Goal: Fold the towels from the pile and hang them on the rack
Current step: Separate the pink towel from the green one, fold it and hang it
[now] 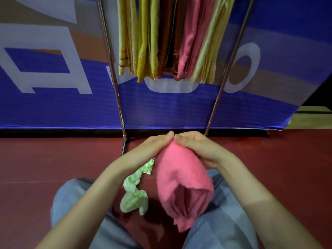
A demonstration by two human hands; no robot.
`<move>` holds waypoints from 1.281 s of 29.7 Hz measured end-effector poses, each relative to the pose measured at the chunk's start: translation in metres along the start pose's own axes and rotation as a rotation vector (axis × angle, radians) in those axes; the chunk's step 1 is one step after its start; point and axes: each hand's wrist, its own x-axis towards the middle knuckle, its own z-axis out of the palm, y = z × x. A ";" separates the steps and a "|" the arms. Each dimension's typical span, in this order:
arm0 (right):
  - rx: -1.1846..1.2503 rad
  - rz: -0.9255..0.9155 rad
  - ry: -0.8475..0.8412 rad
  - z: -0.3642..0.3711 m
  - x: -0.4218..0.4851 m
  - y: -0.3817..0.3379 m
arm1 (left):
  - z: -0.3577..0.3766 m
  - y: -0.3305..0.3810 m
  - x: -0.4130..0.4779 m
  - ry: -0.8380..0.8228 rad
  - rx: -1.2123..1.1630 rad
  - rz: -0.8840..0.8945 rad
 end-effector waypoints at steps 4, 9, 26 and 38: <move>-0.018 0.060 -0.006 -0.002 -0.011 -0.001 | 0.004 0.011 -0.005 -0.016 0.089 0.050; -0.047 0.091 0.007 -0.005 -0.017 0.004 | -0.001 0.010 -0.010 -0.012 -0.028 0.098; 0.040 -0.056 0.186 -0.002 0.010 -0.001 | -0.010 0.023 0.000 0.173 -0.106 -0.036; 0.116 -0.079 0.255 -0.024 -0.012 -0.068 | -0.004 0.088 0.022 0.065 -0.135 0.175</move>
